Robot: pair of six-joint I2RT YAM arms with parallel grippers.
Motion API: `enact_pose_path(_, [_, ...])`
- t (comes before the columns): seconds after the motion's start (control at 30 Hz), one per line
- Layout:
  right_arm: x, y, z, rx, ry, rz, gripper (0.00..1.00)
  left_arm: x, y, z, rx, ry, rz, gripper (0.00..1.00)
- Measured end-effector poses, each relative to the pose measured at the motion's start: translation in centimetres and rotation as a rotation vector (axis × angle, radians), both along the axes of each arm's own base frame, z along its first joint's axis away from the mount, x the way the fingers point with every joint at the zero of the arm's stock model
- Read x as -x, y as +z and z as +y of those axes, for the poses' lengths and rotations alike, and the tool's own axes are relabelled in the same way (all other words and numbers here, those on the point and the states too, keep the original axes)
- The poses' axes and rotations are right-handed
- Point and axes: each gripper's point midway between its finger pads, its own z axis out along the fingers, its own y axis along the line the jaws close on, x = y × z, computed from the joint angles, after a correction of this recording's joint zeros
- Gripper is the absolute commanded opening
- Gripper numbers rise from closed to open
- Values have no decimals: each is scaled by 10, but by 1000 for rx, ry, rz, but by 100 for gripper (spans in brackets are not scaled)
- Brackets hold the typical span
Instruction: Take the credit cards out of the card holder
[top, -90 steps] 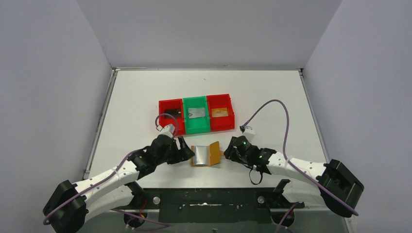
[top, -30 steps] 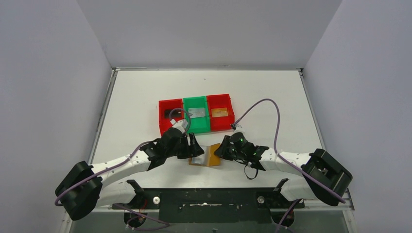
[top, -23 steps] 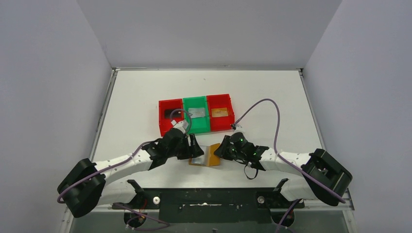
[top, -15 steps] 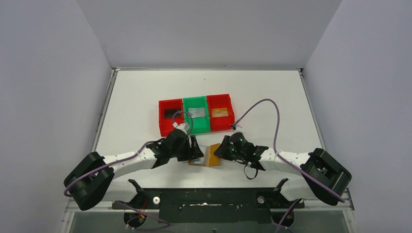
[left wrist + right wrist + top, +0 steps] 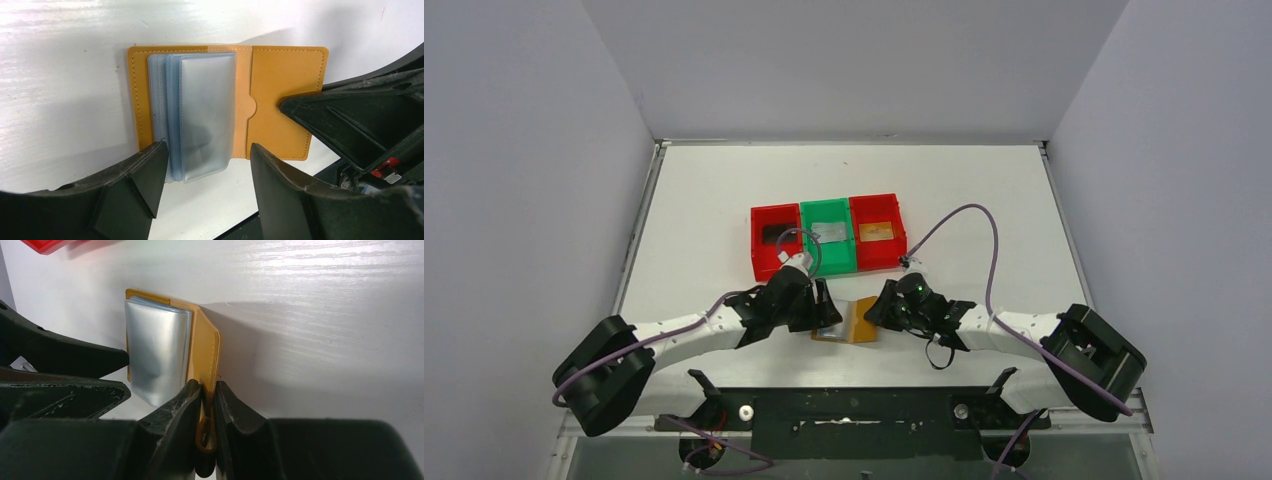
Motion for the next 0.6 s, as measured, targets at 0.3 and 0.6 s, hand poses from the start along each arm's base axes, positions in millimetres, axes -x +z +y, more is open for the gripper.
enact_pose_path(0.3, [0, 0, 1, -3, 1, -1, 16, -3, 7, -1, -4, 8, -22, 61])
enact_pose_path(0.6, [0, 0, 1, -3, 1, -1, 16, 0, 0, -4, -5, -1, 0, 61])
